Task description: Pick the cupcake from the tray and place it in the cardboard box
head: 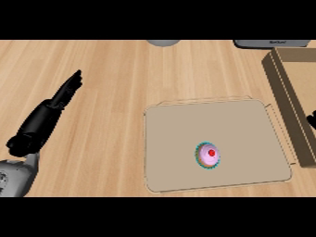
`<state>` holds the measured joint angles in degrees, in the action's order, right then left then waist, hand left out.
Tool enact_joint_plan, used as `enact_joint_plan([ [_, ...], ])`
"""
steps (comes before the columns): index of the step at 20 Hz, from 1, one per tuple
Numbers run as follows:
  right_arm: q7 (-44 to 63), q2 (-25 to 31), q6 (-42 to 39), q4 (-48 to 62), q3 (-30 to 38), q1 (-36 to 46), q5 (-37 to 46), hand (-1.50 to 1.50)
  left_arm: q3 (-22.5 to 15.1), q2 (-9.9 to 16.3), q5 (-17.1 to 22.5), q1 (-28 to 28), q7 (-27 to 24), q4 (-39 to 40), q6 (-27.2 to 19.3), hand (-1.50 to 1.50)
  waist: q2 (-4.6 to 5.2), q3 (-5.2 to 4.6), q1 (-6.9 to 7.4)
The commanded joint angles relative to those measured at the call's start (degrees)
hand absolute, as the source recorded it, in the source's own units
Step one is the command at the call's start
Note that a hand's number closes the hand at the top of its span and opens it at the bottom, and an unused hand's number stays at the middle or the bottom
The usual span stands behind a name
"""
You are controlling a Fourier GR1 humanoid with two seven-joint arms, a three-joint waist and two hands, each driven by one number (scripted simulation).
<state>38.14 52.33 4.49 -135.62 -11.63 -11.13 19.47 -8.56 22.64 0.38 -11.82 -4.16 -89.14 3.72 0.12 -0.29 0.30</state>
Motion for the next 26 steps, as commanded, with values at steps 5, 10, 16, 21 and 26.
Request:
enact_joint_plan([
  [5,25.66,1.28,-15.61,-2.99,-12.18,18.06,-1.58,-1.5,-0.06,-0.52,0.05,-2.83,0.21,1.78,1.96,0.0,0.29,-0.08,2.39],
  [10,37.74,-6.29,-20.24,-0.68,-22.18,26.97,-1.44,-1.5,1.39,-0.33,0.14,-5.22,0.64,3.52,2.35,0.0,0.13,-0.07,1.59],
  [16,44.43,-14.85,-18.98,6.12,-27.92,32.31,-1.46,-1.5,1.77,-0.56,-0.4,-0.68,-3.33,3.48,2.19,0.0,-0.18,-0.04,1.36],
  [21,44.54,-19.57,-19.67,14.9,-27.64,37.71,-2.87,-1.5,-0.68,-2.06,-1.75,0.75,1.31,-2.69,0.95,0.0,-0.41,0.11,1.72],
  [26,46.35,-23.92,-19.3,20.11,-32.0,41.1,3.88,-1.5,1.71,-1.57,-1.19,-1.39,-1.5,3.32,2.23,0.0,-0.2,0.08,0.37],
])
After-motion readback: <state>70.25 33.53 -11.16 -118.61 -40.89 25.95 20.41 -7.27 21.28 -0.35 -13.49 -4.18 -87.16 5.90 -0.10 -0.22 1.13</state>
